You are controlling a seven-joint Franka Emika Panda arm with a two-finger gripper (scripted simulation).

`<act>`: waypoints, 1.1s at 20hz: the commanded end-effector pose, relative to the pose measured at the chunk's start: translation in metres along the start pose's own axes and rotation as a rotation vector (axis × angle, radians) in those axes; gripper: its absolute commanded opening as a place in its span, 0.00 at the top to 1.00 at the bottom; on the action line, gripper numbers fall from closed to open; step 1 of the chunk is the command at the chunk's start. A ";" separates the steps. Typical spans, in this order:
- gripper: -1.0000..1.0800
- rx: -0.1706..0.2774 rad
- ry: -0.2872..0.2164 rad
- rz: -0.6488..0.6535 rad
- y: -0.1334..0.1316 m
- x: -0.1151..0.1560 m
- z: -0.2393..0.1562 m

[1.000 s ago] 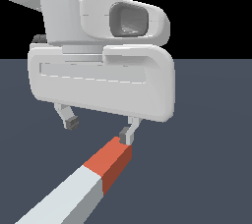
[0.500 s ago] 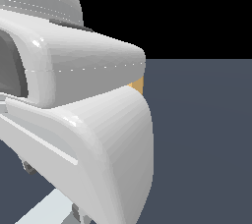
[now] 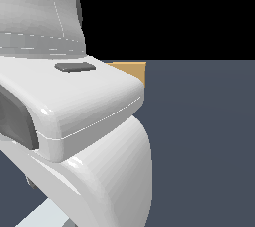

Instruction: Insert the peg into the horizontal hole in a box.

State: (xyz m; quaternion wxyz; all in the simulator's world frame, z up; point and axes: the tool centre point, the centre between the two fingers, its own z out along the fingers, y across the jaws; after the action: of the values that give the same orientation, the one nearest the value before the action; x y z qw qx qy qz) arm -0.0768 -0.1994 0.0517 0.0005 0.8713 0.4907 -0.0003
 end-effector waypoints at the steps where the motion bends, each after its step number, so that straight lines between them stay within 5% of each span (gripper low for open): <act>1: 0.04 0.001 0.000 0.001 -0.001 0.000 0.013; 9: 0.04 0.001 0.001 0.003 0.000 0.000 0.032; 10: 1.00 0.001 0.001 0.003 0.000 0.000 0.032; 22: 1.00 0.000 0.001 0.001 0.000 0.001 0.031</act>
State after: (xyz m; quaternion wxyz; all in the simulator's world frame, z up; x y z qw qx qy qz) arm -0.0774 -0.1998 0.0200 0.0001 0.8720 0.4895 -0.0002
